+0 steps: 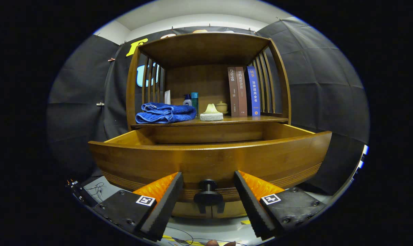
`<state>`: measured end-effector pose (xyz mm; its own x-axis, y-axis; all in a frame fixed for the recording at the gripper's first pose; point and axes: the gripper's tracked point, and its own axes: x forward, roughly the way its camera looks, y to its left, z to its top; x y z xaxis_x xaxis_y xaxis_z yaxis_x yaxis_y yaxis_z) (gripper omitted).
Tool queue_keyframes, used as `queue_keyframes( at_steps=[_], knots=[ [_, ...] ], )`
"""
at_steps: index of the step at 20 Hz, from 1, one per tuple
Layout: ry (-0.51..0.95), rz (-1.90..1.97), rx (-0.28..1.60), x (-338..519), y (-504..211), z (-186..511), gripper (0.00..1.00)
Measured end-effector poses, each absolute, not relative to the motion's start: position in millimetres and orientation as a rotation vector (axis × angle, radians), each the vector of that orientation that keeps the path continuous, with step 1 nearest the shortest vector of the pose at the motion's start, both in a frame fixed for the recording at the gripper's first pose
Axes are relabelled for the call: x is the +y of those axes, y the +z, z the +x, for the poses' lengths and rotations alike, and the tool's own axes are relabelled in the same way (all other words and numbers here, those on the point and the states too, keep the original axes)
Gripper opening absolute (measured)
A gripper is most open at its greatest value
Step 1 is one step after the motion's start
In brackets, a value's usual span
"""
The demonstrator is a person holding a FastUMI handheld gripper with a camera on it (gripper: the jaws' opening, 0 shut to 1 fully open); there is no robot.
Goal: Pull open the drawer, take out the items inside it, and place them on the countertop above the cabinet.
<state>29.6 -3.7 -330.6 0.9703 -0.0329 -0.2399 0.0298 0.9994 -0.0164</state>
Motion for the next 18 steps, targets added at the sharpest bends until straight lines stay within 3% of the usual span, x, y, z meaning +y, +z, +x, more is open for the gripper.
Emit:
queue_keyframes(
  at_steps=[6, 18],
  knots=[
    [-0.046, 0.002, 0.263, -0.6, -328.9, 38.2, 0.97],
    [-0.039, -0.057, 0.241, -1.6, -334.5, 120.2, 0.98]
  ],
)
